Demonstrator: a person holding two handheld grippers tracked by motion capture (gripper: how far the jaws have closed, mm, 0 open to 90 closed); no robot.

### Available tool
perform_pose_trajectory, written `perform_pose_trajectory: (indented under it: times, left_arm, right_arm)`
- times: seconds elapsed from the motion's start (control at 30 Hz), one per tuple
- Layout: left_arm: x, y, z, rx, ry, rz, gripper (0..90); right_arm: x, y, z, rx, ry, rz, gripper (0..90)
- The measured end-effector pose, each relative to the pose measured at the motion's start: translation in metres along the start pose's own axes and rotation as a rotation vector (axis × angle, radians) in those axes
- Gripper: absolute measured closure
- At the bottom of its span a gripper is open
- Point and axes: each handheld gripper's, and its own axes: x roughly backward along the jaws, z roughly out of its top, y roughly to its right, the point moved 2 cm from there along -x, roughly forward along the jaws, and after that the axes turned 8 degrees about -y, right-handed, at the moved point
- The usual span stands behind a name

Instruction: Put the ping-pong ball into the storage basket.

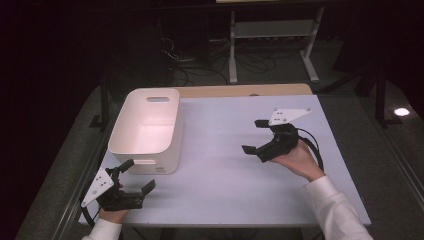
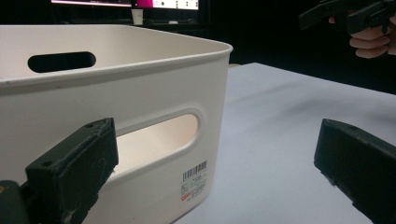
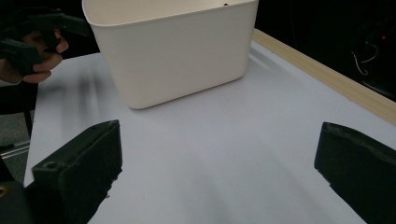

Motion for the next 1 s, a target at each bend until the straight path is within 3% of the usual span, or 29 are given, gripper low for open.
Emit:
perform_pose_trajectory:
  times: [1.0]
  left_arm:
    - [0.0,0.0,0.0,0.002,-0.002,0.01,0.0]
  right_arm:
    - [0.023,-0.002,-0.034,-0.042,0.016,-0.057,0.5]
